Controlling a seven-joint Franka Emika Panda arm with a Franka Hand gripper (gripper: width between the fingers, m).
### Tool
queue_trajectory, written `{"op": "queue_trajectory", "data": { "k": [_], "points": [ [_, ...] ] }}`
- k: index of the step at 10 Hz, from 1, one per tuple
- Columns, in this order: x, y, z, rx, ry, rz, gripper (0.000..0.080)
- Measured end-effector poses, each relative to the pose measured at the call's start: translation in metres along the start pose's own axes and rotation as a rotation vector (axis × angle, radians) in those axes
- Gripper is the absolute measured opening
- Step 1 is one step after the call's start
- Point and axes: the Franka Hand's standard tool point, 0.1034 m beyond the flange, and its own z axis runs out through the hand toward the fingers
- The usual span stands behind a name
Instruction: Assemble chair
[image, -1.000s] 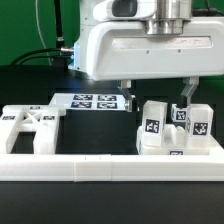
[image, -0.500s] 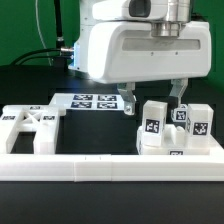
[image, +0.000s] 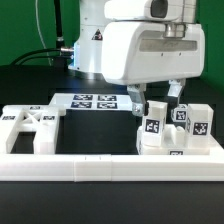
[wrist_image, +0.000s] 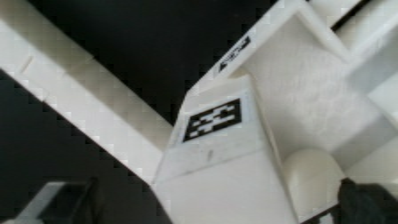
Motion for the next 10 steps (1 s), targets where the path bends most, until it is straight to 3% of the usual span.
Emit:
{"op": "queue_trajectory", "data": {
  "k": [3,5,6,7,10],
  "points": [
    [-0.0014,0.0003,0.0008,-0.009,-0.013,-0.112,0.0649],
    [-0.0013,-0.0004,0.0019,-0.008,-0.014,-0.092,0.0387],
    [-0.0013,-0.0004,0.0019,-0.008,-0.014,-0.09,0.0387],
    [-0.0014,-0.0003,0.0018,-0.008,-0.014,-0.088,0.0289],
    [-0.0018,0.0003,0.0018,-0.008,-0.014,-0.045,0.0289]
  ]
}}
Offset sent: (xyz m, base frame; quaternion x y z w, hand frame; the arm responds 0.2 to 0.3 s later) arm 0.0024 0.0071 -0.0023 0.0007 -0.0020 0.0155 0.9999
